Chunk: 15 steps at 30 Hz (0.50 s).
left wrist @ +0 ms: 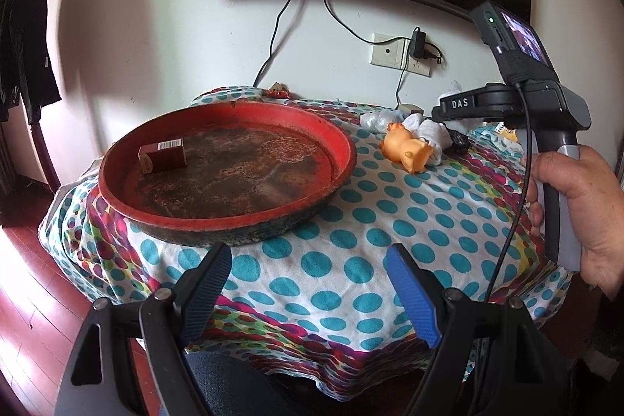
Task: Organize objects
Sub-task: 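Carry the white bag bundle into the red tray and release it with the right gripper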
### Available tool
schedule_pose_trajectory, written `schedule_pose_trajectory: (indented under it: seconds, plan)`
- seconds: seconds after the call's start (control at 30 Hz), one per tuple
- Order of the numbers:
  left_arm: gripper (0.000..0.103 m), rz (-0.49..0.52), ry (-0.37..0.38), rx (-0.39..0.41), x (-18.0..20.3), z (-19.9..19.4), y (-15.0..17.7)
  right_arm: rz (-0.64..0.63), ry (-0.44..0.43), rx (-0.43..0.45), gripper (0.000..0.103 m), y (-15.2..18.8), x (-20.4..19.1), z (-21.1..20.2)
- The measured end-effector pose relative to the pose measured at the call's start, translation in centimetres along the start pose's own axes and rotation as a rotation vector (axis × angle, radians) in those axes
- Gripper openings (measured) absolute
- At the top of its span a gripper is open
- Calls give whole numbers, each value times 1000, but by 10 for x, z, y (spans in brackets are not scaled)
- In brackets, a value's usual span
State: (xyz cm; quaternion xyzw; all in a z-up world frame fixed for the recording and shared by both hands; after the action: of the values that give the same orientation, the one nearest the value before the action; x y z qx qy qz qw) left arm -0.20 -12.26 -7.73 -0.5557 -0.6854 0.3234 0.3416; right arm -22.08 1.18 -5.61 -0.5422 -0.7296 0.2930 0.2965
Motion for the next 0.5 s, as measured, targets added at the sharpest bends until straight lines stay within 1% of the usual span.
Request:
schedule_pose_trajectory:
  seconds: [0.23,0.5]
  plan:
    - [84,-4,-18,-11,-3,2,1,-32,-18,-9,34,-11,-28,5]
    - [84,-11,-27,-7,-5,2,1,-50,-37,-7,34,-27,-44,7]
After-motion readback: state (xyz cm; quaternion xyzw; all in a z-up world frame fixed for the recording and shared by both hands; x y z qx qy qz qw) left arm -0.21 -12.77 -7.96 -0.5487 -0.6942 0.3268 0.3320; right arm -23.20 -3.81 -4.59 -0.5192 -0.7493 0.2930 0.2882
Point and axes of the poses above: each gripper's, at about its wrist camera, not at the fingertips, and z roughly the way its jaws point, x to its right, y to its underside, the point moved 6 cm from there along z, roughly the way its jaws point, and after that the axes turned 1 degree about -z, right-handed, at the moved point
